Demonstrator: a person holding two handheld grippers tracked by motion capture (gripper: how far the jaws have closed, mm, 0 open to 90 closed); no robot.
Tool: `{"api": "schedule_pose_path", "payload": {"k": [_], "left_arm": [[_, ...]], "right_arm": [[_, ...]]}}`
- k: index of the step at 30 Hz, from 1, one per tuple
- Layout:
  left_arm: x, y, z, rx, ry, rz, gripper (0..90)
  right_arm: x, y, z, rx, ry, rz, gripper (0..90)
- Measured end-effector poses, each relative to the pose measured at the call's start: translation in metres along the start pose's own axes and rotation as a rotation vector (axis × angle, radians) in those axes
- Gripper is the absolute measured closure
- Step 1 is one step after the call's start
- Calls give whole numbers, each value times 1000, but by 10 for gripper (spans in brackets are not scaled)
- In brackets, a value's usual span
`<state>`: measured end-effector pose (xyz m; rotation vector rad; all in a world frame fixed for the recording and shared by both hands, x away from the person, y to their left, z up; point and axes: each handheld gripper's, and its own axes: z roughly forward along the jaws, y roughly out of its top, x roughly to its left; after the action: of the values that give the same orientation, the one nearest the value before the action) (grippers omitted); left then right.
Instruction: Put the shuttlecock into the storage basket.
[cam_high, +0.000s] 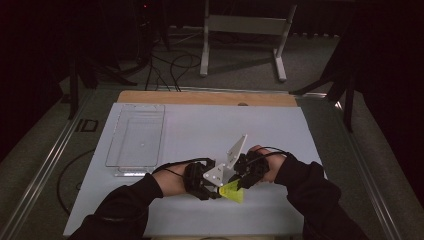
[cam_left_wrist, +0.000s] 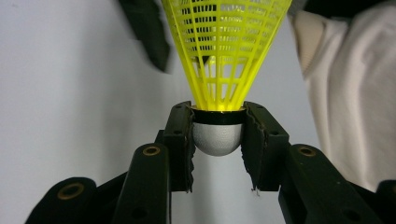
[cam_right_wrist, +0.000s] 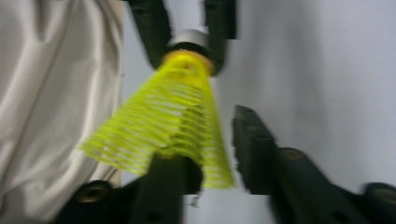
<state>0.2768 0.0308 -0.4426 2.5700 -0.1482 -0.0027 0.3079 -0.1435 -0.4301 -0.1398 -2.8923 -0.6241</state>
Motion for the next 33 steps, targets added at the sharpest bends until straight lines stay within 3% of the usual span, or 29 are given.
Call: {"api": "schedule_pose_path", "payload": {"k": [7, 9, 10, 17, 23, 33], "left_arm": [[1, -3, -3, 12, -20, -14, 659], [2, -5, -5, 23, -28, -23, 659], [2, -6, -6, 29, -12, -21, 659], [5, -14, -11, 52, -46, -62, 659], [8, -20, -20, 72, -28, -119, 658], [17, -34, -36, 90, -49, -200, 658]], "right_arm": [[-3, -4, -2, -37, -47, 22, 447], [-2, -5, -3, -45, -62, 31, 411], [-2, -6, -3, -50, -60, 35, 384], [-3, -11, -6, -73, -80, 76, 241], [-4, -17, -8, -105, -101, 102, 147], [-4, -29, -11, -180, -136, 122, 98]]}}
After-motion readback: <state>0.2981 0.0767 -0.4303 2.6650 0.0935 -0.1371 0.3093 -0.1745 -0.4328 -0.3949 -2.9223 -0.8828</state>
